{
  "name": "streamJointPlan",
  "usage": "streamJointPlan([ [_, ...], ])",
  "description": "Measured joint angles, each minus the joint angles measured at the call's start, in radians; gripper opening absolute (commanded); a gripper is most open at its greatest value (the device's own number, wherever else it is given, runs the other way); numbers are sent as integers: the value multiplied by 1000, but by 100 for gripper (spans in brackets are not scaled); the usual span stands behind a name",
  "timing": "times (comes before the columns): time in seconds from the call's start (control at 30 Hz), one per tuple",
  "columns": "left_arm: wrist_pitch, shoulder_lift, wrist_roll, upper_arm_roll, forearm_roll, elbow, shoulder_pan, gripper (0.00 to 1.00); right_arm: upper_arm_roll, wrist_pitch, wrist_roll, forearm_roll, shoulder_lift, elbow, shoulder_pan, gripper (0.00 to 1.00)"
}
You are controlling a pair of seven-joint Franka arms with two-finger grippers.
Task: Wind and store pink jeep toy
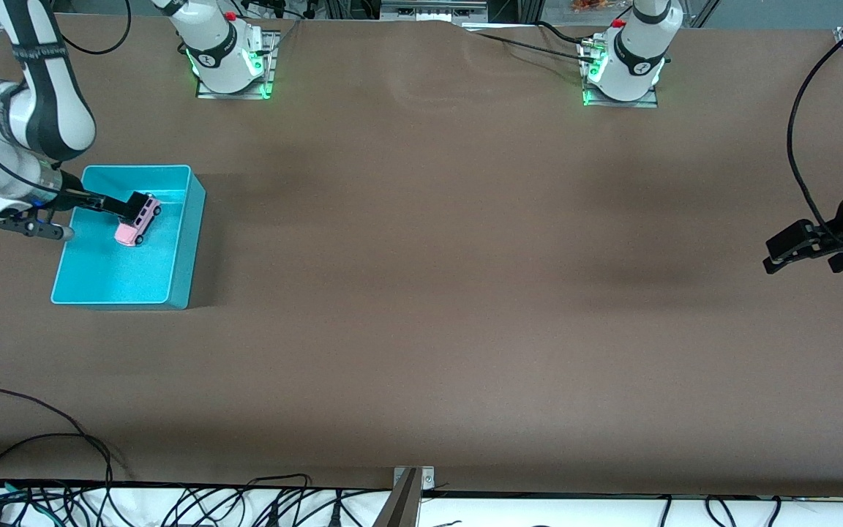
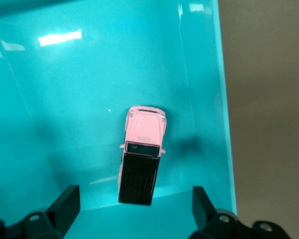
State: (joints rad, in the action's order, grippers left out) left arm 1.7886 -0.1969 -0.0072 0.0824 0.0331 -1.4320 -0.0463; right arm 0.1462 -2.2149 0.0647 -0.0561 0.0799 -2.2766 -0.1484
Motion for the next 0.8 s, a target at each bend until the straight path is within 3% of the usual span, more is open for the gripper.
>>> streamJointPlan([
  [0.8,-43,32,0,-28,0,0,-10,100,-71,513,-3,30,-35,406,55,100],
])
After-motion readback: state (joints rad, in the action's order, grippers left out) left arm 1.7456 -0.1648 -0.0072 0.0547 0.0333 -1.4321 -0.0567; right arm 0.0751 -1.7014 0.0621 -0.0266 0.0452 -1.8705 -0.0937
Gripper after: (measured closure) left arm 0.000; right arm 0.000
